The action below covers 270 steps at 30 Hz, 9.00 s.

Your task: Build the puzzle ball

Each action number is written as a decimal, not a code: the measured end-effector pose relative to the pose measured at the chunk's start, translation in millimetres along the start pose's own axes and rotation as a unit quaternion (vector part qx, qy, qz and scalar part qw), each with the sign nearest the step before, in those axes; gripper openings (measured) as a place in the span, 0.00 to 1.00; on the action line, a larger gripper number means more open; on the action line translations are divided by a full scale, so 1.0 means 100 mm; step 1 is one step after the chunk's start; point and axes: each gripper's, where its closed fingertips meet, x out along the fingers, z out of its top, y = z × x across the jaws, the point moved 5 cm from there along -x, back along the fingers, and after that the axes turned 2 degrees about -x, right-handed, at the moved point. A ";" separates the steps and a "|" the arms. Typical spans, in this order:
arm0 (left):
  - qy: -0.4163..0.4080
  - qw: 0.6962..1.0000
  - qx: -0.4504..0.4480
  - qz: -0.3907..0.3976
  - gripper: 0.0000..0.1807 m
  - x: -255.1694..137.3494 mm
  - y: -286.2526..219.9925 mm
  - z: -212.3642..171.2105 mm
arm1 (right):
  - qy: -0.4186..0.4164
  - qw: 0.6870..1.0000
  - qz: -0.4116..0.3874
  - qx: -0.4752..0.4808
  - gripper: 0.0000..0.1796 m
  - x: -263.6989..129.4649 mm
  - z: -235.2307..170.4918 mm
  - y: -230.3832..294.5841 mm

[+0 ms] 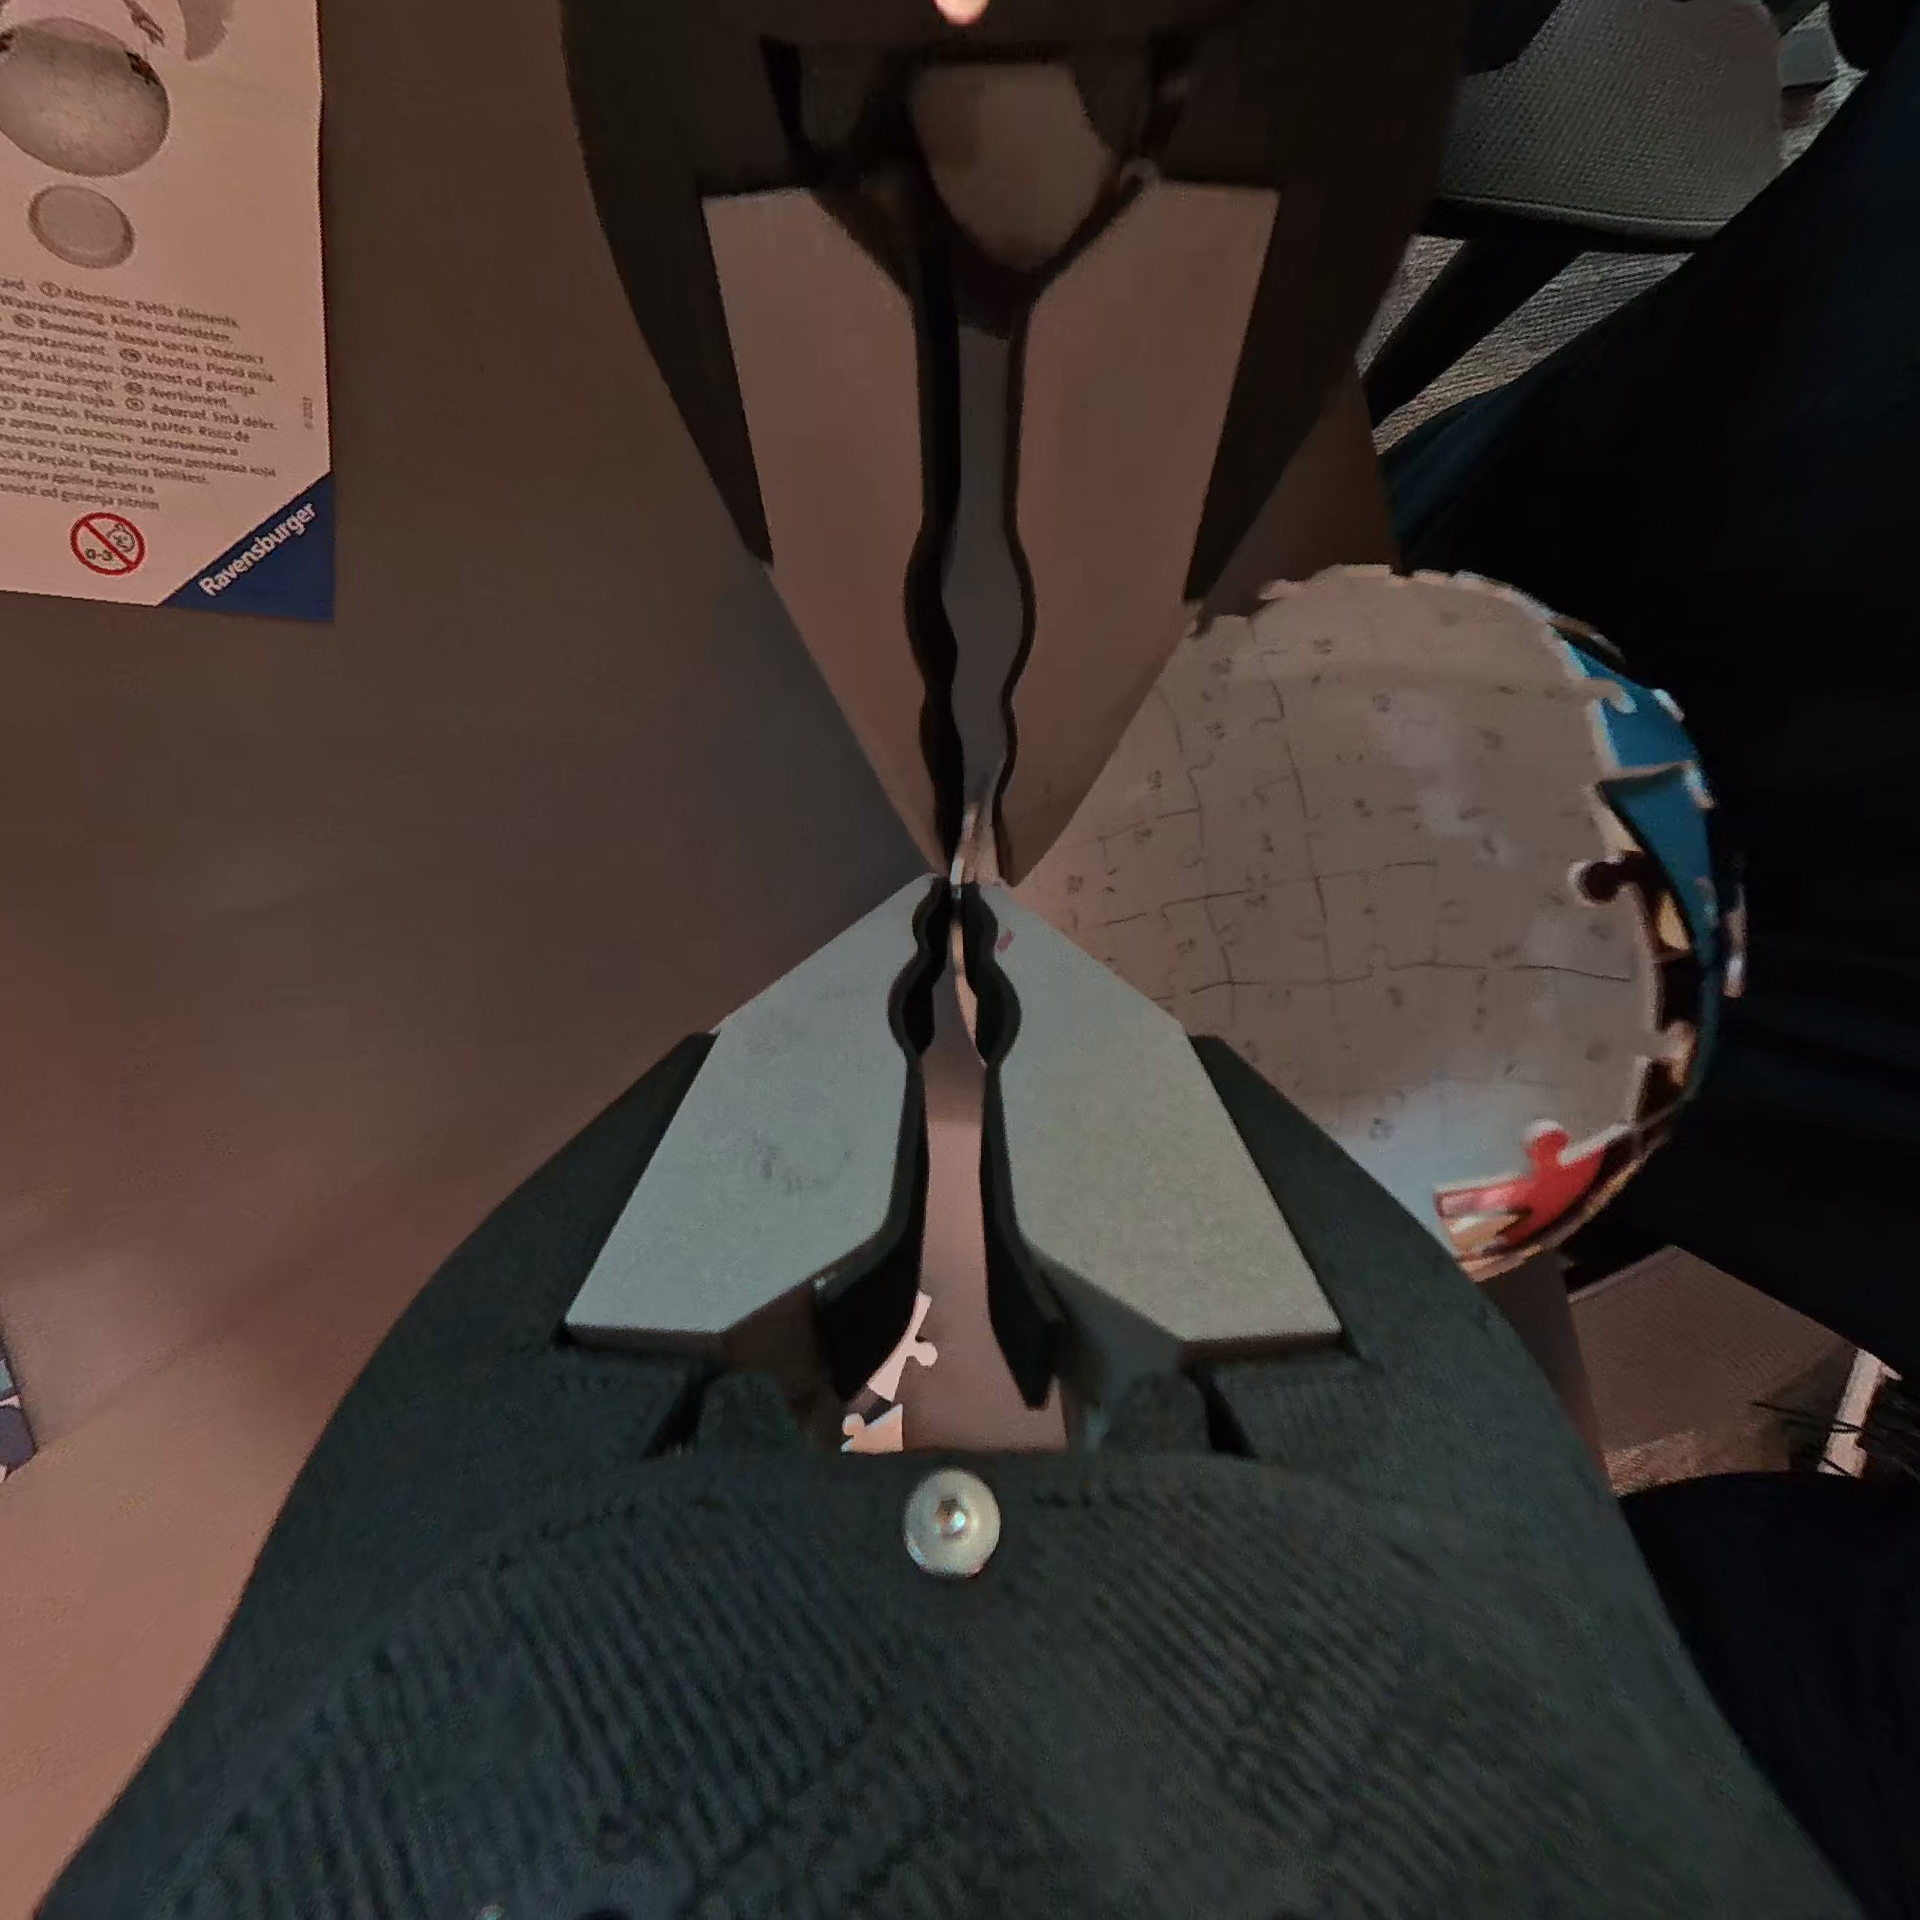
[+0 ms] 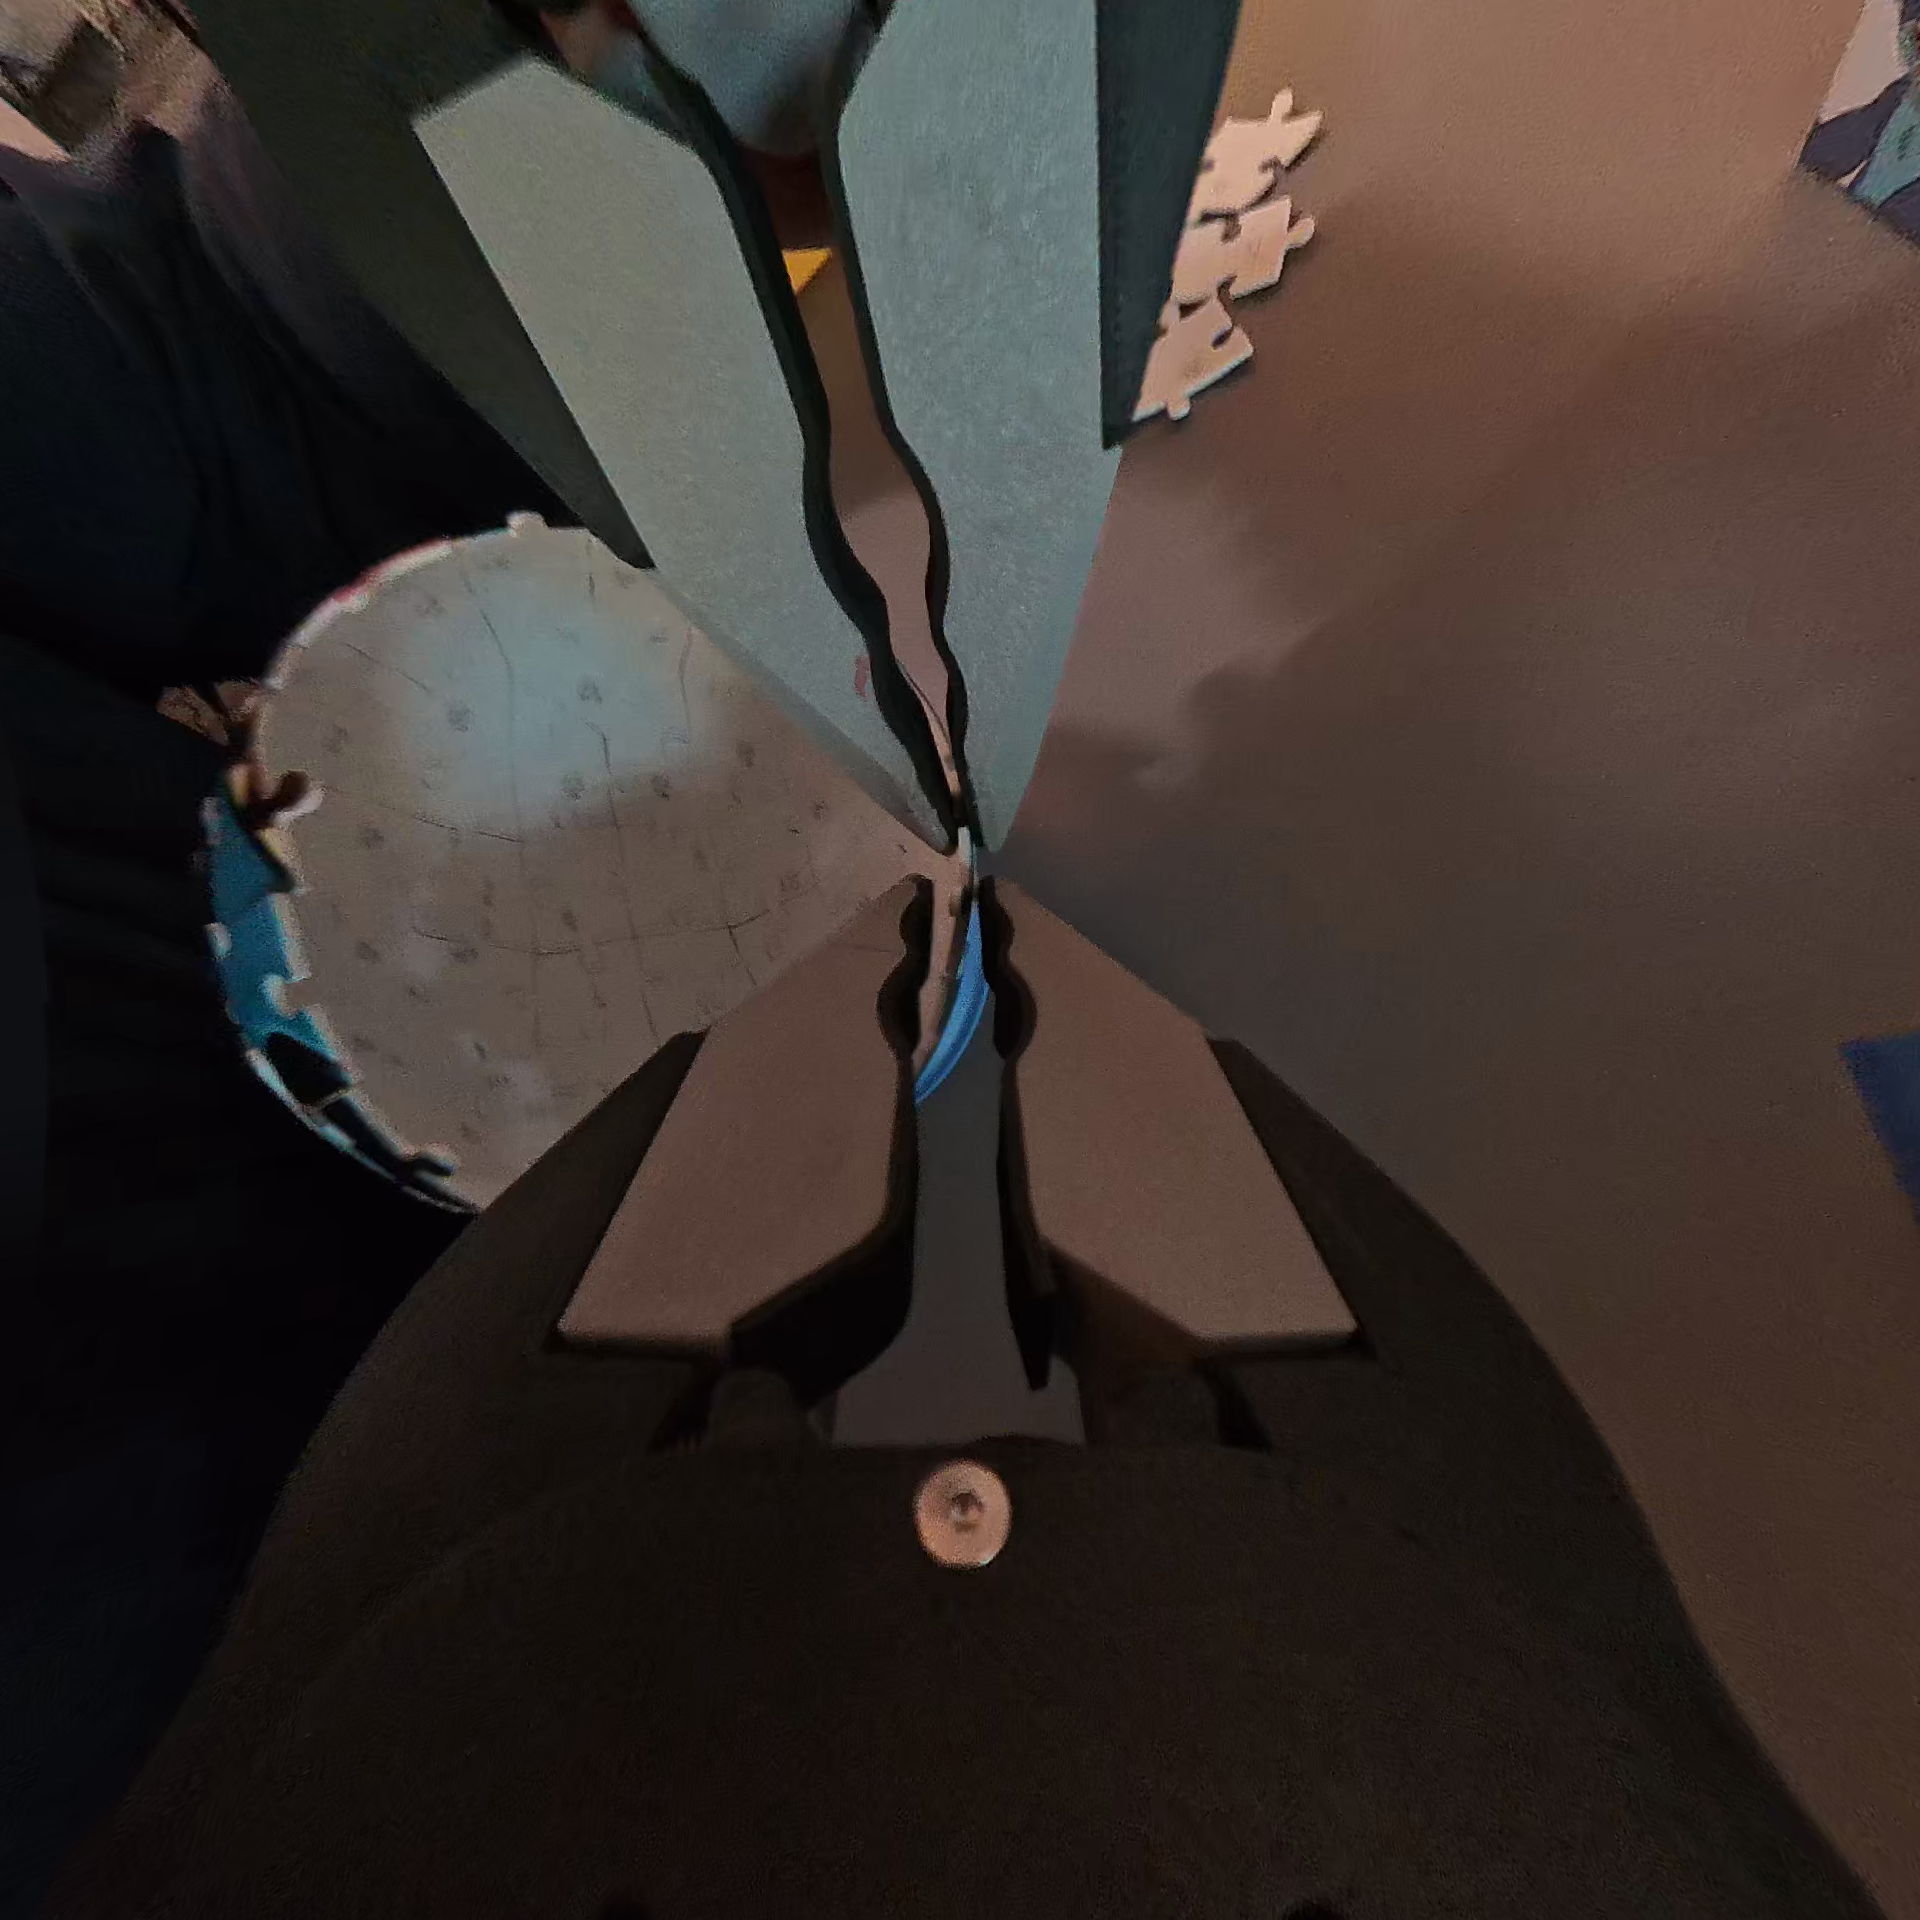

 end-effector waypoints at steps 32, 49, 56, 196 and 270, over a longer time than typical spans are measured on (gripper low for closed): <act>0.021 1.000 0.006 0.021 0.02 -0.08 -0.07 -0.09 | 0.114 0.977 -0.099 -0.150 0.01 0.08 0.08 0.10; 0.025 1.000 -0.007 -0.009 0.05 -0.02 -0.05 -0.15 | 0.099 0.973 -0.102 -0.182 0.03 0.14 0.05 0.08; 0.003 1.000 -0.016 -0.017 0.01 0.01 -0.02 -0.09 | 0.089 0.984 -0.059 -0.146 0.02 0.15 0.02 0.05; -0.414 0.843 -0.072 0.335 0.37 -0.01 -1.26 -0.80 | 0.220 0.962 0.154 0.048 0.04 0.37 -0.01 -0.09; -0.435 0.835 -0.070 0.330 0.36 -0.02 -1.31 -0.72 | 0.242 0.951 0.176 0.080 0.01 0.36 -0.07 -0.08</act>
